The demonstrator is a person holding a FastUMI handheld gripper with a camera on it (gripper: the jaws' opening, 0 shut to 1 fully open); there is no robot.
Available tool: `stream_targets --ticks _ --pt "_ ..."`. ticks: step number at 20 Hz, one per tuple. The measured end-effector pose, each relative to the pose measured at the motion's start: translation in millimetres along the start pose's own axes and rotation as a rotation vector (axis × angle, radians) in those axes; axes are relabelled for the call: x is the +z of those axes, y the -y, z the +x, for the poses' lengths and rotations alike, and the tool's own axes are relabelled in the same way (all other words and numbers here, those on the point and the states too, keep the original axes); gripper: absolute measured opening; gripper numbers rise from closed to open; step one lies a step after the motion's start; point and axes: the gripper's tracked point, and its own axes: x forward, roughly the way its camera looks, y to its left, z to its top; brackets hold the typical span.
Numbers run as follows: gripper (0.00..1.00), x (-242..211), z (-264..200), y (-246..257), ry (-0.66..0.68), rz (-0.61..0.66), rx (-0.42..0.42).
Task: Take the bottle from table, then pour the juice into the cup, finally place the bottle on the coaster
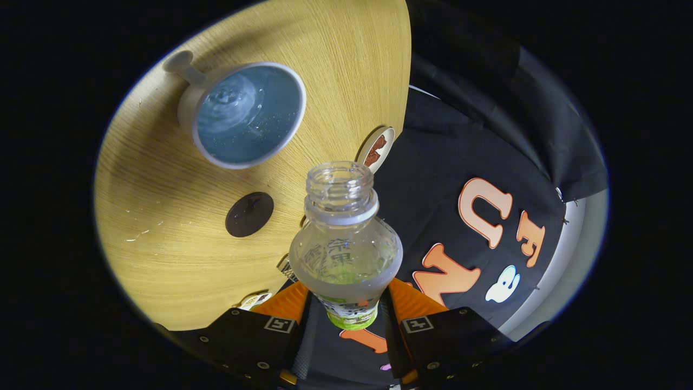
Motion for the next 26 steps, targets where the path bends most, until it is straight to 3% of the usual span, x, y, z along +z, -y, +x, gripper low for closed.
stream_targets --ticks 7,13,20,26 --pt "0.58 5.4 -2.9 -27.0 0.031 0.227 0.065" --pt "0.58 11.5 -6.0 -53.2 0.045 0.515 0.175" --pt "0.58 16.7 -20.3 -70.9 0.048 0.918 0.321" --pt "0.58 17.8 -27.0 -80.0 0.055 1.342 0.464"
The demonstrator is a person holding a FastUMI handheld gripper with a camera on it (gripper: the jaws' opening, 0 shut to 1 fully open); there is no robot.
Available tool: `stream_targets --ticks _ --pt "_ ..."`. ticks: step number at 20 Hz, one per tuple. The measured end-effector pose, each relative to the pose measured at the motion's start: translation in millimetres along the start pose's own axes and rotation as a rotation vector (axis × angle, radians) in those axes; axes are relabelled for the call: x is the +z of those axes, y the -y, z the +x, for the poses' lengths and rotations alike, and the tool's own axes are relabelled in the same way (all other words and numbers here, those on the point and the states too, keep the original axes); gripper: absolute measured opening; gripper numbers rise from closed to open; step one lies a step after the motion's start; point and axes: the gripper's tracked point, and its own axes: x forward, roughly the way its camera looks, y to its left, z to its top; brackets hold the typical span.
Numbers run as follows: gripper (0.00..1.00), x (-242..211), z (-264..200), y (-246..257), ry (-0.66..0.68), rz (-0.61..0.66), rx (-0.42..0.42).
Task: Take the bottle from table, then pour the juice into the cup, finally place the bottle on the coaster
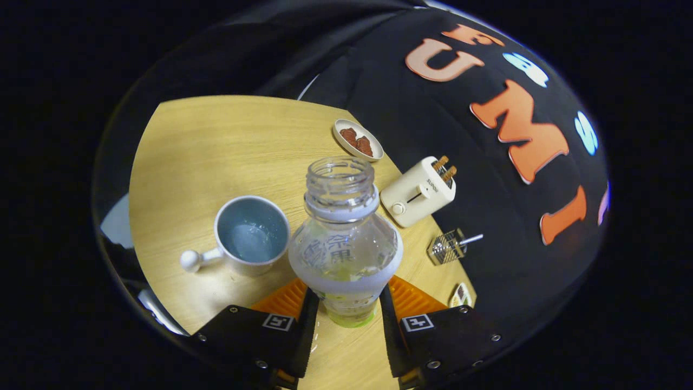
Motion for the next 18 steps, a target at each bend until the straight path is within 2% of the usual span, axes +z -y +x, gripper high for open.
stream_targets --ticks 8,12,18 --pt "0.58 13.9 6.3 40.0 0.052 0.369 0.025" --pt "0.58 14.9 15.5 57.0 0.069 0.475 0.029" --pt "0.58 12.8 46.9 83.5 0.086 0.597 -0.013"
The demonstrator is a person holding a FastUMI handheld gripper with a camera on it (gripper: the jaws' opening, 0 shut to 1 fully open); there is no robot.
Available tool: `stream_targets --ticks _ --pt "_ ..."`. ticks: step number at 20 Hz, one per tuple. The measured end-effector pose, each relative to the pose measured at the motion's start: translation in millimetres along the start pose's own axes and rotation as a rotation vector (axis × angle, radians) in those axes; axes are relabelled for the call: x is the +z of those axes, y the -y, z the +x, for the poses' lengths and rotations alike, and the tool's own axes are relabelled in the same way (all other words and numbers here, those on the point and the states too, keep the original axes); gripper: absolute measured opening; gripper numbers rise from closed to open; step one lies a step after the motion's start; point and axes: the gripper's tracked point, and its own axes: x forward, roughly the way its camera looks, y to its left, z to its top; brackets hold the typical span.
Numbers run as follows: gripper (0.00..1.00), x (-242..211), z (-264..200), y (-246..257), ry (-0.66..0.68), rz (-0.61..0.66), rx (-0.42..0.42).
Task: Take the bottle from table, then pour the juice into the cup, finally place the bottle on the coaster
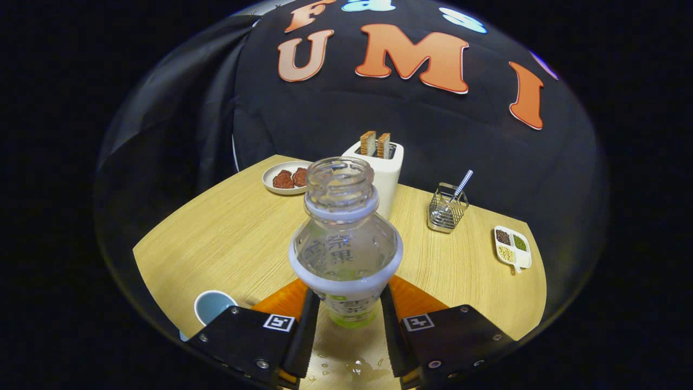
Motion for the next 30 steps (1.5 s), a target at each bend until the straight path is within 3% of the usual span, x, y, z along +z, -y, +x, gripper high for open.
stream_targets --ticks 2,11,15,20,25,30 --pt "0.58 1.5 13.9 10.2 0.008 0.043 -0.025" --pt "0.6 -10.7 63.7 6.9 -0.013 0.193 0.006" --pt "0.6 -10.8 69.1 4.2 0.001 0.155 -0.009" --pt "0.67 -26.1 74.6 4.6 -0.047 0.14 -0.028" --pt "0.97 -25.0 68.4 1.6 -0.049 0.165 -0.026" --pt "0.98 -16.7 40.5 8.9 -0.035 0.18 -0.018"
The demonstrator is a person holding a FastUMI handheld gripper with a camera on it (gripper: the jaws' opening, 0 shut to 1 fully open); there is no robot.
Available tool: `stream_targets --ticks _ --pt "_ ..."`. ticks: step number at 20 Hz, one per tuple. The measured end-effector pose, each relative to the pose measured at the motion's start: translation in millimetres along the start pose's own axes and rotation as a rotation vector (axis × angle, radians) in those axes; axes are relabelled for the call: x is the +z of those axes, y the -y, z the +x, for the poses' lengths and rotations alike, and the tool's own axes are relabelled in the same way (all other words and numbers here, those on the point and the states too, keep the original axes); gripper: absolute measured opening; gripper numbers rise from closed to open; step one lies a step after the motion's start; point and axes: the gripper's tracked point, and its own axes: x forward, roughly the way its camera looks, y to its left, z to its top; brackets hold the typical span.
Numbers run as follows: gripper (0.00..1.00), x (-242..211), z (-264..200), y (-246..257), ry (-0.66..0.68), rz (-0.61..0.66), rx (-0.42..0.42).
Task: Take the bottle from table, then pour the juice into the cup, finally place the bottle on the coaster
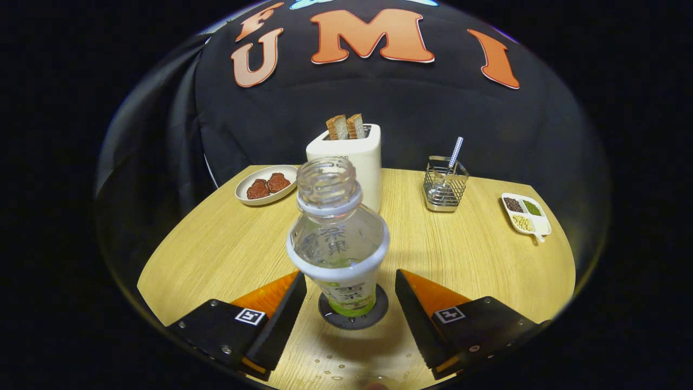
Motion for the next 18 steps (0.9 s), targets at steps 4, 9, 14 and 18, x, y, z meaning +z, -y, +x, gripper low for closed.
stream_targets --ticks 4,9,14,18 --pt "0.97 18.5 -40.0 25.9 0.045 0.015 -0.023" --pt "0.97 73.3 -109.8 55.9 0.176 0.05 -0.061" --pt "0.97 118.2 -185.2 99.8 0.251 0.08 -0.183" --pt "0.97 145.9 -239.8 133.2 0.332 0.126 -0.267"
